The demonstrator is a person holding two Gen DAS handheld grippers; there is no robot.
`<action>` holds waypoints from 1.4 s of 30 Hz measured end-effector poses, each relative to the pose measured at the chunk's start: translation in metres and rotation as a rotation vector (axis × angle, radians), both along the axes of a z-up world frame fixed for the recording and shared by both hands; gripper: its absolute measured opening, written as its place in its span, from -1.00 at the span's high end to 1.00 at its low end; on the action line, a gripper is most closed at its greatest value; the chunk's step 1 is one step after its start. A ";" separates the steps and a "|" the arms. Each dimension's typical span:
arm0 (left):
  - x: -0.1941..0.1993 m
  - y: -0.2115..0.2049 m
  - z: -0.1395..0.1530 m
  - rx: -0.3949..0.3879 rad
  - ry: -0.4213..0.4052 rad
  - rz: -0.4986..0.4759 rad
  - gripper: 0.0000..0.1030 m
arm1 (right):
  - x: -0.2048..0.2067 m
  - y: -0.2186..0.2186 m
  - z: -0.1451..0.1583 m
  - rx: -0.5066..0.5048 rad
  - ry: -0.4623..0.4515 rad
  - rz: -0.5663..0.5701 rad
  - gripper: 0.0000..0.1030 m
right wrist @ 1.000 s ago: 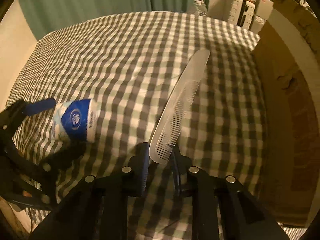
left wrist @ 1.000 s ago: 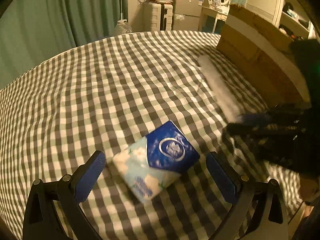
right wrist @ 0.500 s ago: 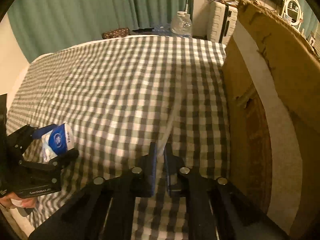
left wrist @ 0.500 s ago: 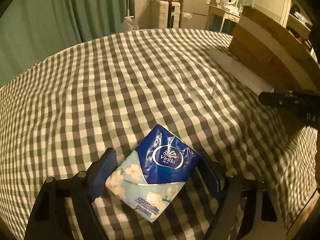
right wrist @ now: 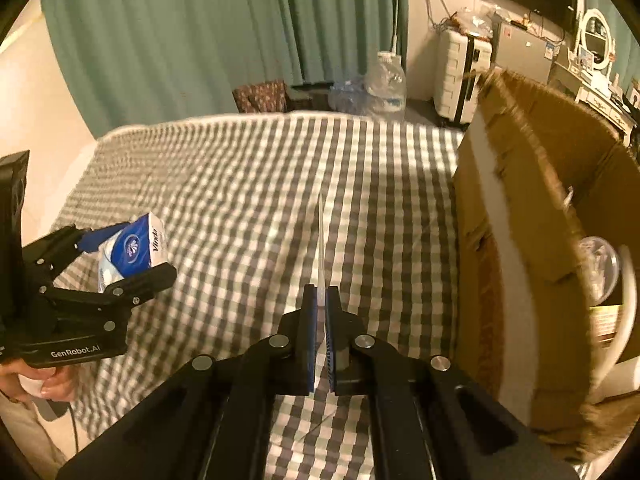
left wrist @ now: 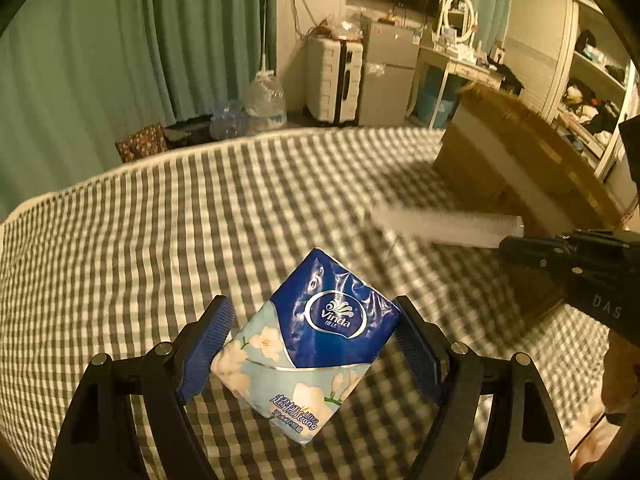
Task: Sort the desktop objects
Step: 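Lift and carry the tissue pack and comb over the cardboard box with both tools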
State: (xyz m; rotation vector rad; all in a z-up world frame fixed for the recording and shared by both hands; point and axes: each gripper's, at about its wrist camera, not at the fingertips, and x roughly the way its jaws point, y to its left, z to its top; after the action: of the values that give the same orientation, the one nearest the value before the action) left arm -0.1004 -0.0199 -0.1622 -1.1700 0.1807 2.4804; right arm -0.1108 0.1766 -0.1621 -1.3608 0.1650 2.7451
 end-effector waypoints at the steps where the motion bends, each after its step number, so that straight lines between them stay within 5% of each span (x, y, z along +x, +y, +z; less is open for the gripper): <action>1: 0.001 0.004 0.007 -0.002 0.011 0.000 -0.60 | 0.007 0.004 0.004 -0.004 0.009 0.001 0.93; 26: 0.031 0.058 0.131 0.066 0.157 -0.032 -0.60 | 0.083 0.045 0.111 -0.049 0.228 -0.012 0.93; 42: 0.042 0.123 0.183 0.127 0.225 -0.075 -0.60 | 0.127 0.090 0.177 0.026 0.380 -0.089 0.93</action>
State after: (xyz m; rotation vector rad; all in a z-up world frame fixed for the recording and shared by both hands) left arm -0.0580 0.1035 0.0212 -0.8174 0.1241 2.5120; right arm 0.0160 0.2671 0.0145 -0.7908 0.2032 2.8856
